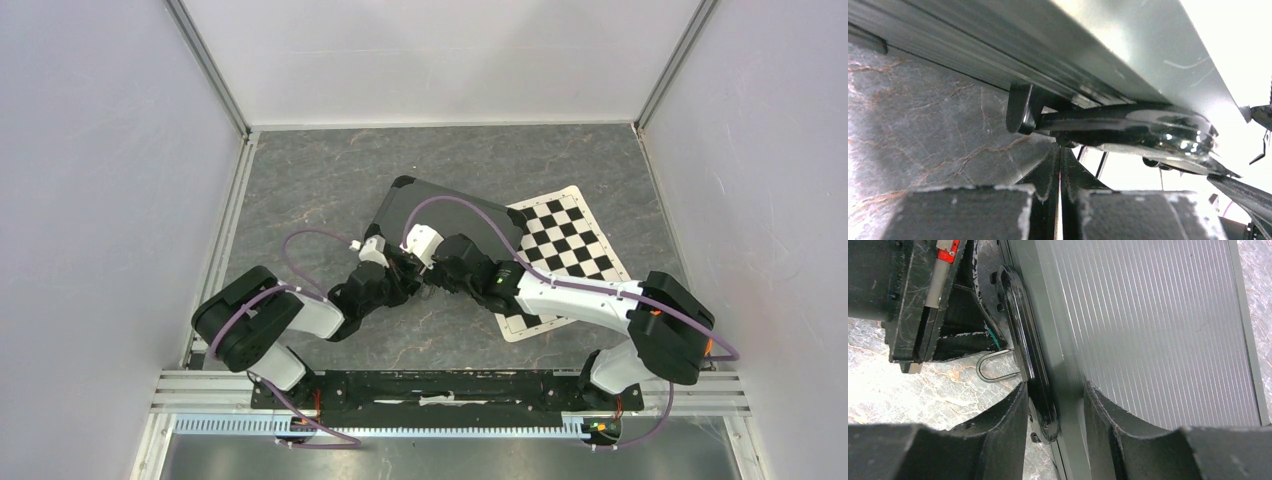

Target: Pack up texas hold em set

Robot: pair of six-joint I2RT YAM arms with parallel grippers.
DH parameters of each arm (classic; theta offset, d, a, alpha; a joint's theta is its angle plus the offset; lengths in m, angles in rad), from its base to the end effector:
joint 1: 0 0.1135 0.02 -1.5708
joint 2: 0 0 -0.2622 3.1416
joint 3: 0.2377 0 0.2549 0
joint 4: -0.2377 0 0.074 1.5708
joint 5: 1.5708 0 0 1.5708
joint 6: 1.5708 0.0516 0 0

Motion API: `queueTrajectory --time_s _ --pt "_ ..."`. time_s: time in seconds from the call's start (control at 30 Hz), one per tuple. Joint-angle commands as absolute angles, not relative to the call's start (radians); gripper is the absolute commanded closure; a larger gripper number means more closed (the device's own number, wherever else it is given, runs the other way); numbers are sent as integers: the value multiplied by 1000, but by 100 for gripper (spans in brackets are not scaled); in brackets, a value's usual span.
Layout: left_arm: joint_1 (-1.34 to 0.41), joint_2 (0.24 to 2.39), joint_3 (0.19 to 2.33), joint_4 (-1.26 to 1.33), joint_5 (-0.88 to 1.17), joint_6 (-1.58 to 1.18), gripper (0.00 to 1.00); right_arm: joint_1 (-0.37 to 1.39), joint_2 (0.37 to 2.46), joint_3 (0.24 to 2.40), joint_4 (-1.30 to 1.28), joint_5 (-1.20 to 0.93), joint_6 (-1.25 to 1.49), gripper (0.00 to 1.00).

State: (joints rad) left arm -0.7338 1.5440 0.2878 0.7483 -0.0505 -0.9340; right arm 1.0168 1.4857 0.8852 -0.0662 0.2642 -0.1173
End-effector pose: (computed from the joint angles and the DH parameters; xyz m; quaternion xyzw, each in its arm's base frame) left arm 0.1922 -0.1698 0.0976 -0.0988 0.8562 -0.3606 0.3566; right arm 0.1868 0.2764 0.2077 -0.4304 0.7831 0.0815 0.4415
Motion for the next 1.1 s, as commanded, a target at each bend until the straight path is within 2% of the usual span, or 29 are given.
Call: queueTrajectory --time_s 0.0,0.7,1.07 --pt "-754 1493 272 801 115 -958 98 984 1550 818 -226 215 -55 70" --pt "-733 1429 293 690 78 -924 98 984 1514 789 -201 125 -70 68" --pt "-724 1466 342 729 69 -931 98 991 1538 790 -214 138 -102 52"
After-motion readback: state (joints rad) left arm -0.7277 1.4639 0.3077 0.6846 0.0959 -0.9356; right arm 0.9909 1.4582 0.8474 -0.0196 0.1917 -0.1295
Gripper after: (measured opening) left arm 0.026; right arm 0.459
